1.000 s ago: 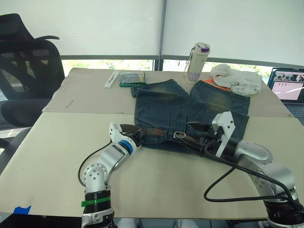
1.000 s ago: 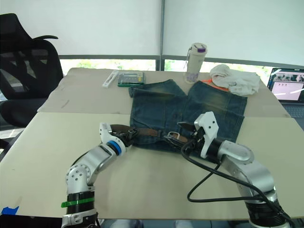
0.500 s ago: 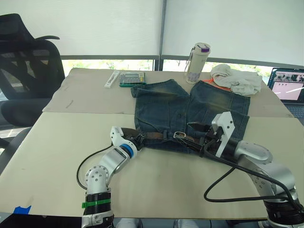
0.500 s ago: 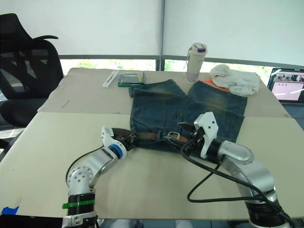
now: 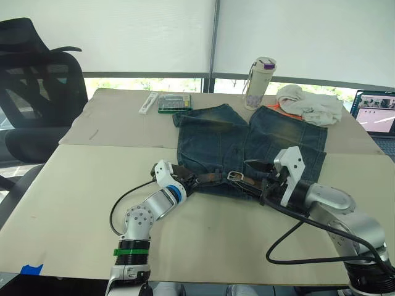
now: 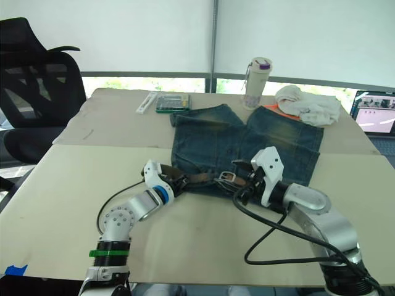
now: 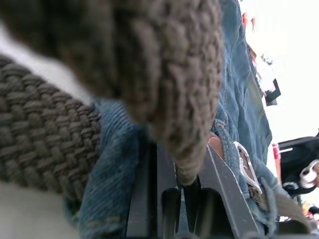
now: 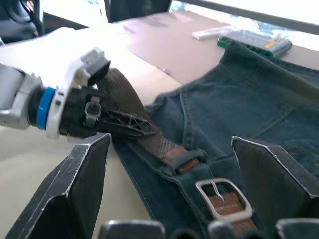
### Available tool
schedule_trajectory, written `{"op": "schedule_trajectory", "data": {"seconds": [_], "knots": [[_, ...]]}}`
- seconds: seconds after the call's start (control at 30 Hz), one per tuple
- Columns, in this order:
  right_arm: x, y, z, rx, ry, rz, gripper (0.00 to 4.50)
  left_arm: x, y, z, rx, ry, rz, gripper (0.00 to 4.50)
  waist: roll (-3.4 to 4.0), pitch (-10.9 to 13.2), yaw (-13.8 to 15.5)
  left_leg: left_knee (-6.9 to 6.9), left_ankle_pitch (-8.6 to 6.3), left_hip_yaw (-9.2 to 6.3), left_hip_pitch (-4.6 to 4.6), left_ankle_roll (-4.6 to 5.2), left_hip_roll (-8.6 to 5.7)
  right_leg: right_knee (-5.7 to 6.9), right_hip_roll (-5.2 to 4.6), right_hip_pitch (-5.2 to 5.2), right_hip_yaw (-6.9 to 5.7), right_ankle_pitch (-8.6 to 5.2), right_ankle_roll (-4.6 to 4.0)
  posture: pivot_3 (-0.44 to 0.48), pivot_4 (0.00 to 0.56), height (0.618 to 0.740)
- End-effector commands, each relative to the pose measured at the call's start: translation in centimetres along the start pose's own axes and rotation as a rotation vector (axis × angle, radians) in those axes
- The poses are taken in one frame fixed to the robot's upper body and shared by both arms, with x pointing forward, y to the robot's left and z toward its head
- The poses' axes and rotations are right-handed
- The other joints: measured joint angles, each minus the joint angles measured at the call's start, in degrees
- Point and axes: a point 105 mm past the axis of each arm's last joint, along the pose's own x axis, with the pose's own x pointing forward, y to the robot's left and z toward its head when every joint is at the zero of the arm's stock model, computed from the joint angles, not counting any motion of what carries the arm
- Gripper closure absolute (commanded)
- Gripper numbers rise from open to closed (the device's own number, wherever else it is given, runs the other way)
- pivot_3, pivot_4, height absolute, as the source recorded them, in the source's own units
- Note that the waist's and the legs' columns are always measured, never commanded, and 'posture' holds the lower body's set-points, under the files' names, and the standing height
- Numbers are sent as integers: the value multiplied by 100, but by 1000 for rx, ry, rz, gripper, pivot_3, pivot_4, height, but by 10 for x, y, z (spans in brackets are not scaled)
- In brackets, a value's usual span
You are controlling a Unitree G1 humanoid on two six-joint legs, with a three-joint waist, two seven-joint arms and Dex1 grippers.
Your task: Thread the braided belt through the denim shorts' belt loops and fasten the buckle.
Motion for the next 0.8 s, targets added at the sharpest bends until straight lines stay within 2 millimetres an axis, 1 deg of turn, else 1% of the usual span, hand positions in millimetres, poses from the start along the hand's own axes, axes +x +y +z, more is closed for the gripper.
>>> {"op": "schedule_trajectory", "data": {"seconds": [0.03, 0.07, 0.13, 0.23, 0.33, 0.5, 0.63, 0.8], "knots": [[2, 2, -4, 0, 38, -20, 222, 9, 7, -21, 81, 89, 57, 4500, 0, 0, 1, 0, 0, 0, 0, 0, 0, 0, 0, 0, 0, 0, 0, 0, 150, 737], [3, 2, -6, 9, 48, -25, 222, 10, 7, -22, 85, 90, 64, 4500, 0, 0, 2, 0, 0, -2, 0, 0, 0, 0, 0, 1, 0, 0, 0, 0, 150, 737], [8, 7, -12, 69, 72, -17, 222, 13, -2, -23, 104, 102, 24, 4500, 0, 0, 2, 0, 0, -4, 0, 0, 0, -1, 0, 3, 0, 0, 0, 0, 150, 737], [14, 13, -22, 146, 116, -22, 222, 15, -8, -27, 203, 131, -1, 4500, 0, 0, 4, 0, 0, -9, -3, 0, 1, 0, 0, 3, -1, 0, 0, 0, 150, 737], [21, 15, -33, 205, 161, -47, 222, 17, -12, -32, 265, 153, -23, 4500, 1, -1, 5, 0, 0, -13, -6, 0, -1, -1, 0, 2, -2, 0, 0, 0, 150, 737], [31, 10, -31, 312, 138, -111, 222, 20, -16, -36, 326, 170, -47, 4500, 2, -1, 1, 3, 0, -19, -11, 0, -2, -1, 0, 0, -4, 0, 0, 0, 150, 737], [39, -3, -31, 434, 127, -205, 222, 23, -20, -37, 343, 170, -60, 4500, 3, -2, 5, 3, 0, -24, -13, 0, -3, 1, 0, 0, -5, 0, 1, 0, 150, 737], [46, -1, -32, 519, 129, -208, 222, 24, -21, -37, 343, 166, -63, 4500, 4, -2, 3, 3, 0, -33, -18, 0, -7, 4, 0, 1, -7, 0, 2, 0, 150, 737]]}}
